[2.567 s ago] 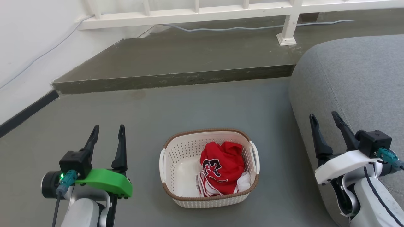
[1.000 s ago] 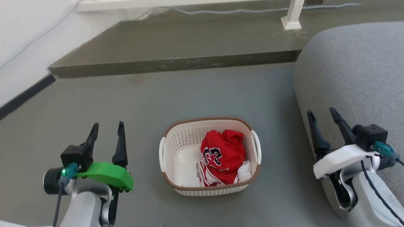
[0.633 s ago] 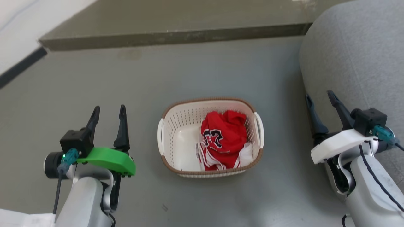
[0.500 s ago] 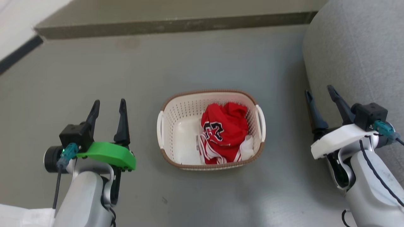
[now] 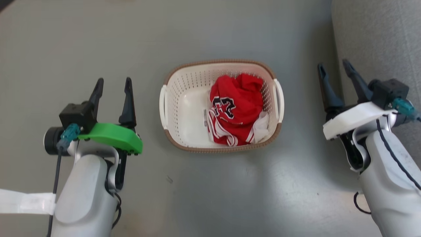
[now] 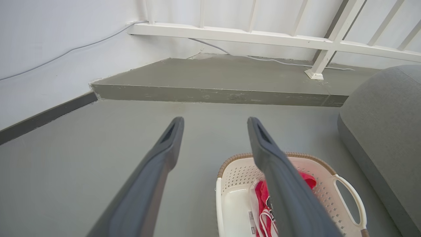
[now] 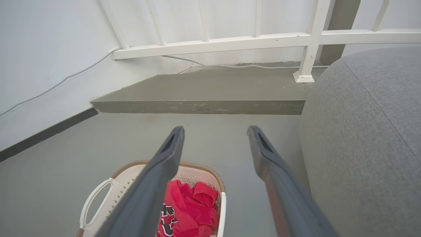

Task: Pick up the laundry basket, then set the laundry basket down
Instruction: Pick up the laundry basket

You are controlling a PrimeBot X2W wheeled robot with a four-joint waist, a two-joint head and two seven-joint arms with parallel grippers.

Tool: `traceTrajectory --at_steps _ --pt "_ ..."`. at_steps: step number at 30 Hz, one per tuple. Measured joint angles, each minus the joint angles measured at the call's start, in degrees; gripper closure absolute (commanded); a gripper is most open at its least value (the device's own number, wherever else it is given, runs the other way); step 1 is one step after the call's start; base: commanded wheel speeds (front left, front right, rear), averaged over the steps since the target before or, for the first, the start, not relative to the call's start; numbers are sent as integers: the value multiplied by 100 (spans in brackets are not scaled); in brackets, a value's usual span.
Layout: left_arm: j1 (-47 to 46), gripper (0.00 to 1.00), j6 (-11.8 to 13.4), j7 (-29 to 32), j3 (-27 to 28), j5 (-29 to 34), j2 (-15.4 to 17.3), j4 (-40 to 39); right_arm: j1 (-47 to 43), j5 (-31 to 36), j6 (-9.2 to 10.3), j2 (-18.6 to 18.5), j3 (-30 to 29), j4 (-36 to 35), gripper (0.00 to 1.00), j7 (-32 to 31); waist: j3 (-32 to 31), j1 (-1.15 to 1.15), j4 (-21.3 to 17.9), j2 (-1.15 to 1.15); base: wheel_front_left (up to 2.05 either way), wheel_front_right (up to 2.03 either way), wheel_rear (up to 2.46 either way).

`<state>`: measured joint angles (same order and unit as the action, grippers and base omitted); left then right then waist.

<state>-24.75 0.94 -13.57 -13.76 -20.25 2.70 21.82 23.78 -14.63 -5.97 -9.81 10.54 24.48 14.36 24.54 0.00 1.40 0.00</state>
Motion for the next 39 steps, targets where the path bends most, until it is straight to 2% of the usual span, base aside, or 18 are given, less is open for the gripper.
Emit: traceTrajectory --at_steps 21,39 --pt "-1428 0 -146 227 -100 -60 -48 463 1272 0 -10 44 21 391 0 7 1546 0 -63 0 0 0 0" --pt "-2317 0 -448 712 -133 -327 -100 1742 2073 -154 -57 310 129 1622 0 8 2516 0 -140 0 0 0 0"
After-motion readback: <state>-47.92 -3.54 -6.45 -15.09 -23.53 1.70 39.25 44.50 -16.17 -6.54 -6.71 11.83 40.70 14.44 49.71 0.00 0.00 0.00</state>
